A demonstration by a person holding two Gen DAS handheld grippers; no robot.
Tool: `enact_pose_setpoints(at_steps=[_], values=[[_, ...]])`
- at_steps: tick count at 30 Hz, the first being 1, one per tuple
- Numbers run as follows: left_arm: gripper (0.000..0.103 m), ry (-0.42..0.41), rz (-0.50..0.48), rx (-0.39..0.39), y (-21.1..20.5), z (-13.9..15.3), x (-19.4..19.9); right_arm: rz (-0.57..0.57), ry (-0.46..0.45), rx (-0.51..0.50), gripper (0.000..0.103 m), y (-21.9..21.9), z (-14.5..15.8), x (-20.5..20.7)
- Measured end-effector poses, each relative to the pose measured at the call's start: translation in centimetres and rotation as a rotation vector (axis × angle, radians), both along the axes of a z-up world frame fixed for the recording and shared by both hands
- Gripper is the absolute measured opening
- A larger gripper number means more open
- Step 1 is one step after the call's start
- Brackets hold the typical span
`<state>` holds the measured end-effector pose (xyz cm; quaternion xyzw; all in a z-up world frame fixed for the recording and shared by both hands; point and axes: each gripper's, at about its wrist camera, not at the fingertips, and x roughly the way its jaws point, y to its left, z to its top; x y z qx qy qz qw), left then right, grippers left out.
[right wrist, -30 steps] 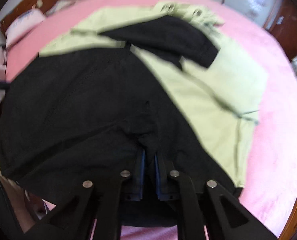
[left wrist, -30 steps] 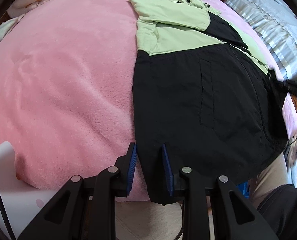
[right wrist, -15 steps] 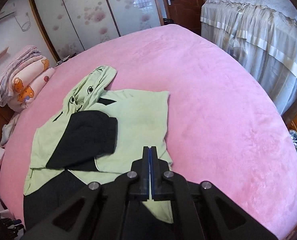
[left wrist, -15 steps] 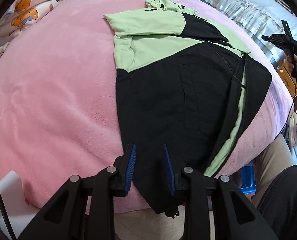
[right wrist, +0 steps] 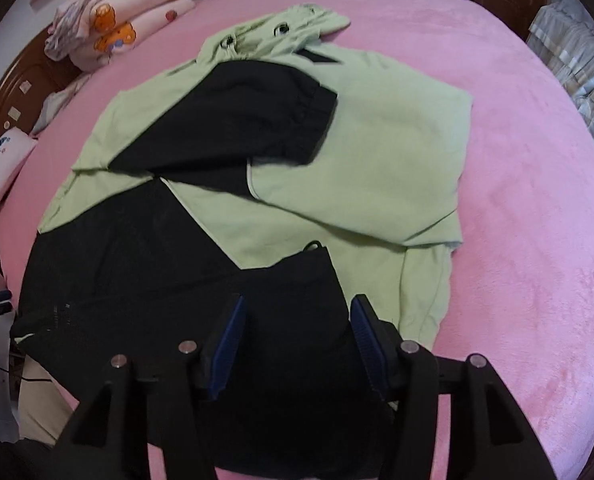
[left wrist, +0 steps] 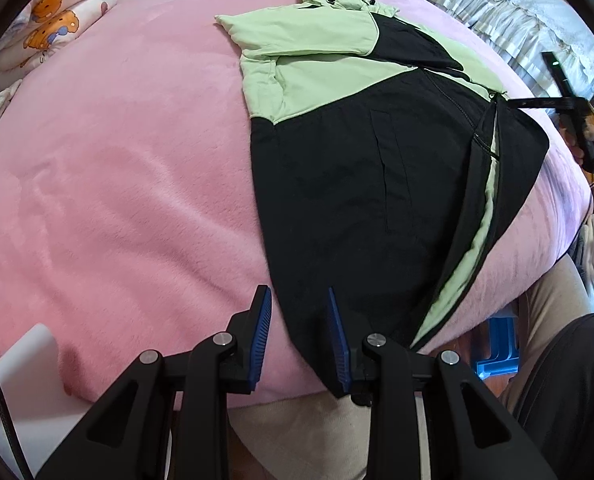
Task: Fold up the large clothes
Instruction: 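Lift the black hem with both tools and fold it toward the hood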
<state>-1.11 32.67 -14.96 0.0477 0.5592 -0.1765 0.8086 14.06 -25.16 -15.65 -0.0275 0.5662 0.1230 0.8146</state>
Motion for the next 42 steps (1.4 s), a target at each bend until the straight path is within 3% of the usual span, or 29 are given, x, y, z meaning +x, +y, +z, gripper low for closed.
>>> enact_pose_setpoints(at_steps=[4,5,6,9,11,16,23,28,33,37,40,42], values=[[0.027,-0.003,-0.003,0.008,0.1,0.4,-0.8,0.017,0.029,-0.036,0.054,0.2,-2.0,1.0],[0.027,-0.002,-0.006,0.013,0.0,0.4,-1.0,0.020,0.025,-0.033,0.049,0.3,-2.1,1.0],[0.027,0.001,-0.013,0.017,0.0,0.4,-1.2,0.042,0.026,-0.017,0.022,0.6,-2.0,0.8],[0.027,0.005,-0.042,0.033,-0.1,0.6,-1.9,0.073,-0.040,-0.116,0.010,2.3,-0.7,-0.5],[0.027,0.008,-0.064,0.042,-0.3,0.7,-2.2,0.048,-0.094,-0.124,0.009,2.5,0.9,-1.1],[0.027,-0.009,-0.095,0.042,-0.5,1.0,-2.5,-0.120,-0.229,0.013,0.009,0.0,7.1,-0.9],[0.028,-0.082,-0.134,0.031,-1.2,2.1,-2.0,-0.167,-0.323,-0.054,0.009,1.6,10.2,2.2],[0.028,-0.145,-0.156,0.024,-2.1,2.2,0.7,-0.196,-0.318,-0.032,0.009,1.4,10.2,3.6],[0.031,-0.146,-0.215,-0.028,-2.9,2.3,3.1,-0.274,-0.258,-0.037,0.009,0.5,8.8,5.4],[0.032,-0.132,-0.209,-0.132,-2.3,3.1,3.7,-0.283,-0.228,-0.072,0.009,1.0,7.2,6.6],[0.039,-0.128,-0.190,-0.178,-1.6,3.7,3.4,-0.299,-0.201,-0.063,0.009,1.1,6.0,7.5],[0.047,-0.136,-0.206,-0.160,-1.9,3.8,2.8,-0.309,-0.190,-0.054,0.009,1.1,5.4,7.8]])
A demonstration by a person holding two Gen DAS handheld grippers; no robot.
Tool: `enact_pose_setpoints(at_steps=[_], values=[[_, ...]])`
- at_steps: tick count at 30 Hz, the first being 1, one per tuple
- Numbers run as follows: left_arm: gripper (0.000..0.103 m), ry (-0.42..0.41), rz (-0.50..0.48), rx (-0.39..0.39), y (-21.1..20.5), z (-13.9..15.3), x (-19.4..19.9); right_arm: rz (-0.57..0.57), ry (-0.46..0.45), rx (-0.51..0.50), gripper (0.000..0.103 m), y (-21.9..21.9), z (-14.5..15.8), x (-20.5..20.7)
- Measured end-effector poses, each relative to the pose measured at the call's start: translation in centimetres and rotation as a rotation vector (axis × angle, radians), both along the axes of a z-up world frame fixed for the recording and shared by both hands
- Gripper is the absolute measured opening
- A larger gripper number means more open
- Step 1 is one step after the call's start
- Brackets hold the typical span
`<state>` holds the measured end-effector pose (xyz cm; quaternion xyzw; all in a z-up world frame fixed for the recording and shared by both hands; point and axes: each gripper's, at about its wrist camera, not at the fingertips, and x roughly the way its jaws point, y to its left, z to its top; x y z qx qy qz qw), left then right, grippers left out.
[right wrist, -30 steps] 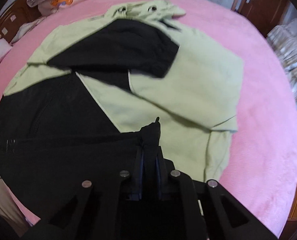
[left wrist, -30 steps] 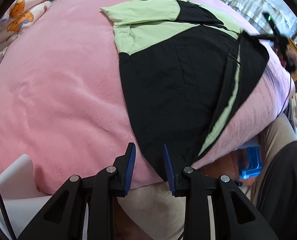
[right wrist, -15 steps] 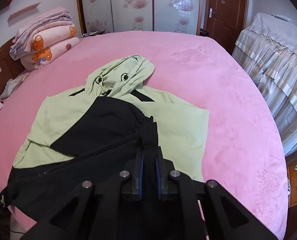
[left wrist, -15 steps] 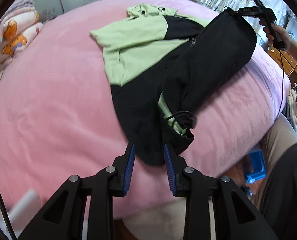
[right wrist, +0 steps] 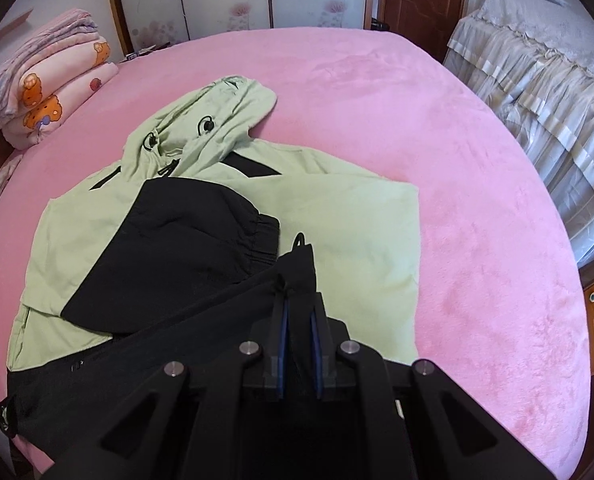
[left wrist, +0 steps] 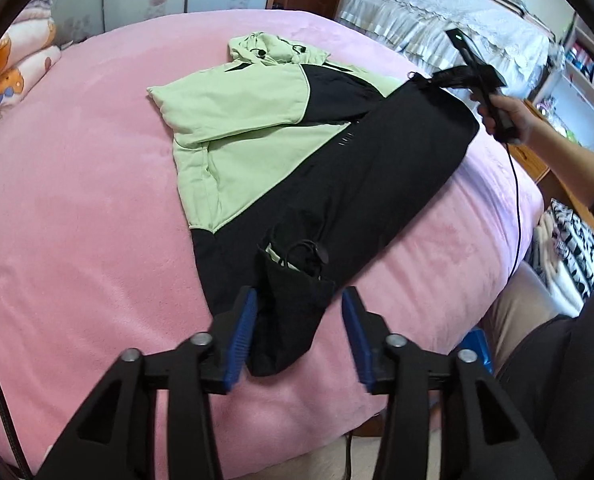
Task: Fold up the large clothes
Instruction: 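Lift the black hem with both tools and fold it toward the hood, then carry the held hem over the jacket toward the hood with both tools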
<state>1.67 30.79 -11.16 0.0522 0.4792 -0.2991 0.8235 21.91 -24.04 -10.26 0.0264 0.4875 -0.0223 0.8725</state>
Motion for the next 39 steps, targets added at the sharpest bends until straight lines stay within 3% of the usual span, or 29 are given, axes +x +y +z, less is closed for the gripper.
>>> enact_pose_setpoints(at_steps=[8,10,11,12,14,17,19,24,28,34,39], values=[[0.051,-0.027,-0.073,0.157,-3.4,-3.5,-0.4,-0.011,0.023,0.016,0.009,-0.1,-1.1,0.4],[0.040,-0.068,-0.059,0.199,-4.0,-4.0,0.1,-0.008,0.026,0.015,0.009,-0.2,-1.1,0.1],[0.012,-0.083,-0.046,0.222,-4.3,-4.2,0.6,-0.006,0.026,0.015,0.009,-0.3,-1.0,0.0],[0.011,-0.080,-0.018,0.247,-4.3,-4.2,1.4,-0.004,0.022,0.013,0.009,-0.5,-0.8,-0.2],[0.010,-0.077,0.036,0.219,-3.5,-3.2,2.9,-0.004,0.006,0.016,0.009,-0.8,-0.1,-0.7],[0.009,-0.072,0.107,0.181,-2.0,-0.4,5.6,-0.008,-0.045,0.030,0.009,-1.8,2.0,-1.7],[0.009,-0.110,0.148,0.151,-1.3,2.4,7.5,-0.020,-0.087,0.036,0.009,-2.8,3.7,-2.4],[0.009,-0.221,0.266,0.128,-1.2,8.7,14.3,-0.083,-0.202,0.047,0.009,-5.4,7.5,-3.2],[0.009,-0.262,0.317,0.151,-3.6,10.7,21.3,-0.152,-0.288,0.058,0.009,-7.3,9.7,-2.5],[0.009,-0.252,0.366,0.197,-7.8,8.5,32.1,-0.232,-0.305,0.016,0.009,-8.4,8.8,2.0],[0.009,-0.182,0.420,0.255,-11.0,2.8,39.8,-0.266,-0.245,-0.004,0.009,-9.1,5.1,7.3]])
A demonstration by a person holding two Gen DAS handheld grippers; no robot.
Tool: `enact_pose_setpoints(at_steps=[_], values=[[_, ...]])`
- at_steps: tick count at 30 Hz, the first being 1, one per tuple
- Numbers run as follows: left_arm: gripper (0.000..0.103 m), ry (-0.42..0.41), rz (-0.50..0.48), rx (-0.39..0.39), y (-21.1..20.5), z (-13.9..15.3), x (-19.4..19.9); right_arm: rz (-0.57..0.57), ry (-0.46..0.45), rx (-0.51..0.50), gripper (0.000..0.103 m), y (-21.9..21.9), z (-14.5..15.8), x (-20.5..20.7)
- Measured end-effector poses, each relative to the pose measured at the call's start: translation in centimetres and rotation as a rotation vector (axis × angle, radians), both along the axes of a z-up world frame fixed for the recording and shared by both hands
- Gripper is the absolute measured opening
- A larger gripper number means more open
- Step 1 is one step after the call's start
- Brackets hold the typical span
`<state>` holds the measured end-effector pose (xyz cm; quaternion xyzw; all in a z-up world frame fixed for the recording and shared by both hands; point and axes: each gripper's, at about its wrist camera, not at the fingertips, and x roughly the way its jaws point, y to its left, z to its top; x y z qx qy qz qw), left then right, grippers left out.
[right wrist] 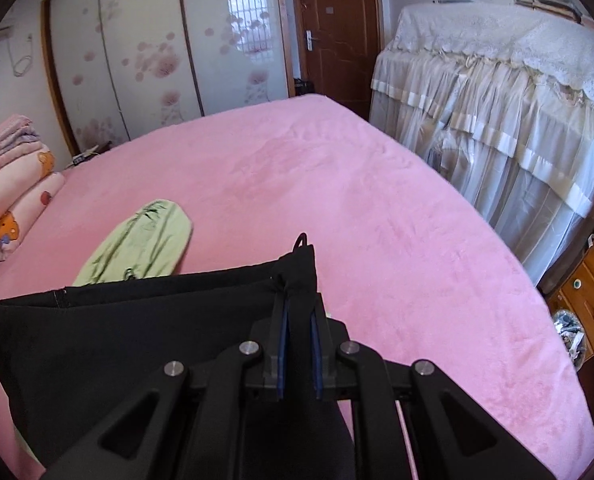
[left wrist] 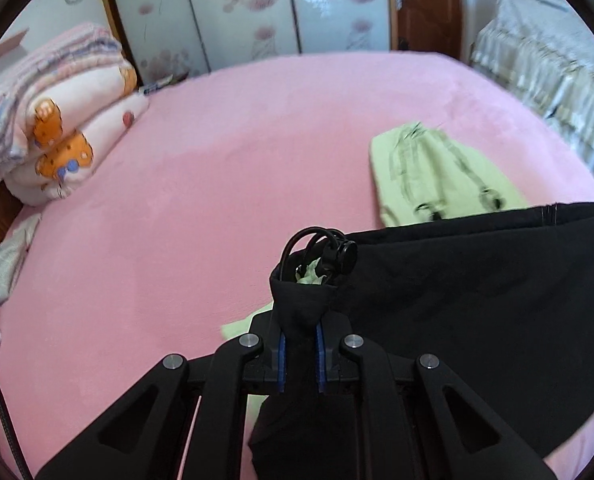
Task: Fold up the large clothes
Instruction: 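Carry the held hem over the jacket toward the hood with both tools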
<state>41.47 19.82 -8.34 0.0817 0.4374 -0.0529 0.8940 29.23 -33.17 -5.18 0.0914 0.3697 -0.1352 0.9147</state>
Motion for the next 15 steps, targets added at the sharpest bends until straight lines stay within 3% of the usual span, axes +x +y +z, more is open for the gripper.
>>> enact_pose_setpoints(at_steps=[5,8,15], values=[[0.009,0.080,0.077,0.046,-1.0,-5.9,4.8,0.001,0.098,-0.025,0.009,0.6,-5.2,4.8],[0.009,0.114,0.104,0.021,-0.8,-8.3,6.4,-0.008,0.135,-0.027,0.009,0.3,-7.9,6.3],[0.010,0.104,0.100,0.029,-1.1,-12.2,6.7,-0.008,0.199,-0.054,0.013,0.6,-12.4,7.8]])
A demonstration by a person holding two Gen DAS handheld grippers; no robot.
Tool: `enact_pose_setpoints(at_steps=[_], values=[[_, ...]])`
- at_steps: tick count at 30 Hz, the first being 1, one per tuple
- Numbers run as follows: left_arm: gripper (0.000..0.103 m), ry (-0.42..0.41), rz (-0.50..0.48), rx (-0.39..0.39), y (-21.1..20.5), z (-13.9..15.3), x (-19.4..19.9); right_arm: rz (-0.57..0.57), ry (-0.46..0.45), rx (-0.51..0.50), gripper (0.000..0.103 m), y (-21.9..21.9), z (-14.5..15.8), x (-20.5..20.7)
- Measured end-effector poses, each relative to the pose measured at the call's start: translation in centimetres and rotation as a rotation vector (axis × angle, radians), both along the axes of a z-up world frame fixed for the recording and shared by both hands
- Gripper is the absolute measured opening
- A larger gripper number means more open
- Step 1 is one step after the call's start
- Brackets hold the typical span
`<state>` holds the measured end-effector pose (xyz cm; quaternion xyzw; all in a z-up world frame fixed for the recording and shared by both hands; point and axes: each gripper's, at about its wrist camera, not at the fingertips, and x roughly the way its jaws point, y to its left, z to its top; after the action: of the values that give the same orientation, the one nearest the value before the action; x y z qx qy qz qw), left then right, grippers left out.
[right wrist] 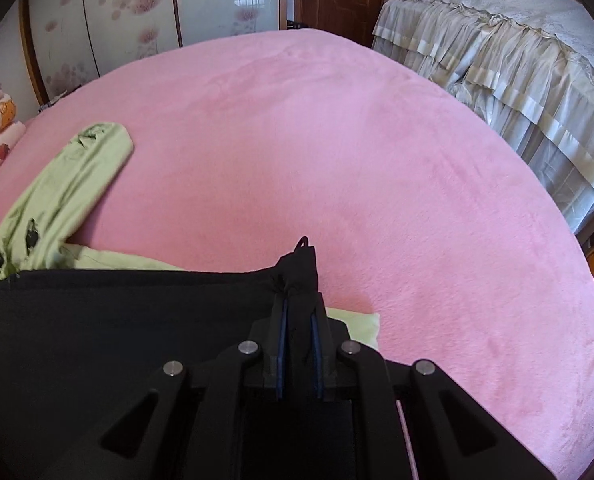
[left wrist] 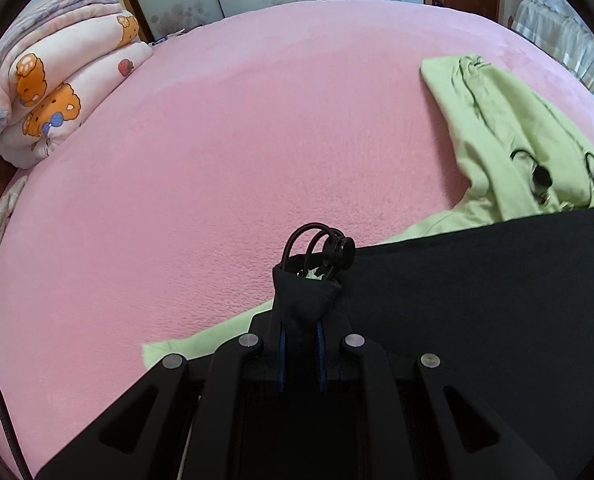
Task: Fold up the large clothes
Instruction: 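Carry the held hem over the jacket toward the hood with both tools, then lay the hem down on the jacket and open both tools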
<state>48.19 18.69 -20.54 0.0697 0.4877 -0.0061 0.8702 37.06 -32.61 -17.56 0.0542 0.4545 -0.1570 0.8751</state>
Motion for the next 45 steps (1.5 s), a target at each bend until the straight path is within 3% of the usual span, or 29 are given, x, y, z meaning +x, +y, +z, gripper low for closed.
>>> enact_pose_setpoints(at_steps=[4,6,8,10,11,13,17,23,26,28,30,31,35,38,41,43,45], values=[[0.018,-0.044,0.030,-0.012,0.3,-0.5,-0.9,0.007,0.006,0.004,0.019,-0.2,-0.6,-0.3],[0.032,-0.044,0.067,-0.016,1.1,0.1,-1.5,0.016,0.022,0.012,0.023,-0.3,0.2,-0.6],[0.034,-0.029,0.100,-0.077,2.1,1.4,-2.4,0.022,0.026,0.057,0.025,-0.9,1.6,-1.6],[0.035,-0.043,0.117,-0.155,3.6,3.0,-4.0,0.045,-0.004,0.162,0.033,-1.9,3.6,-3.4],[0.038,-0.059,0.122,-0.182,4.5,4.0,-5.2,0.056,-0.023,0.205,0.043,-2.4,4.6,-4.8],[0.044,-0.078,0.120,-0.185,5.8,5.1,-7.6,0.073,-0.056,0.229,0.054,-2.9,6.0,-7.4],[0.044,-0.041,0.091,-0.155,8.1,4.7,-13.4,0.129,-0.058,0.234,0.055,-3.2,6.9,-13.7],[0.044,0.044,0.086,-0.267,10.4,2.0,-19.3,0.158,0.020,0.301,0.055,-2.8,3.9,-19.0],[0.044,0.033,0.087,-0.313,10.1,1.4,-21.2,0.161,0.047,0.322,0.055,-2.1,2.2,-19.8],[0.031,0.034,0.082,-0.329,9.5,1.1,-21.4,0.168,0.071,0.313,0.048,-1.5,1.1,-19.9],[0.013,0.031,0.077,-0.299,8.6,1.1,-21.5,0.165,0.102,0.289,0.020,-1.1,0.2,-19.9],[0.011,0.025,0.077,-0.272,8.2,1.3,-21.7,0.159,0.104,0.271,0.012,-1.0,0.2,-20.0],[0.008,0.007,0.056,-0.192,7.5,1.6,-22.3,0.158,0.053,0.183,0.003,-0.4,2.1,-21.2],[0.008,0.047,0.070,-0.215,8.0,0.2,-22.1,0.136,0.127,0.199,0.002,-1.1,-0.3,-20.6],[0.011,0.041,0.078,-0.204,7.8,0.5,-22.5,0.113,0.125,0.238,0.003,-1.5,-0.7,-20.3],[0.022,0.043,0.081,-0.154,7.7,1.1,-22.7,0.095,0.121,0.235,0.003,-1.7,0.1,-20.4],[0.044,0.040,0.111,-0.083,7.5,2.1,-23.0,0.074,0.102,0.191,0.011,-1.5,1.3,-20.7]])
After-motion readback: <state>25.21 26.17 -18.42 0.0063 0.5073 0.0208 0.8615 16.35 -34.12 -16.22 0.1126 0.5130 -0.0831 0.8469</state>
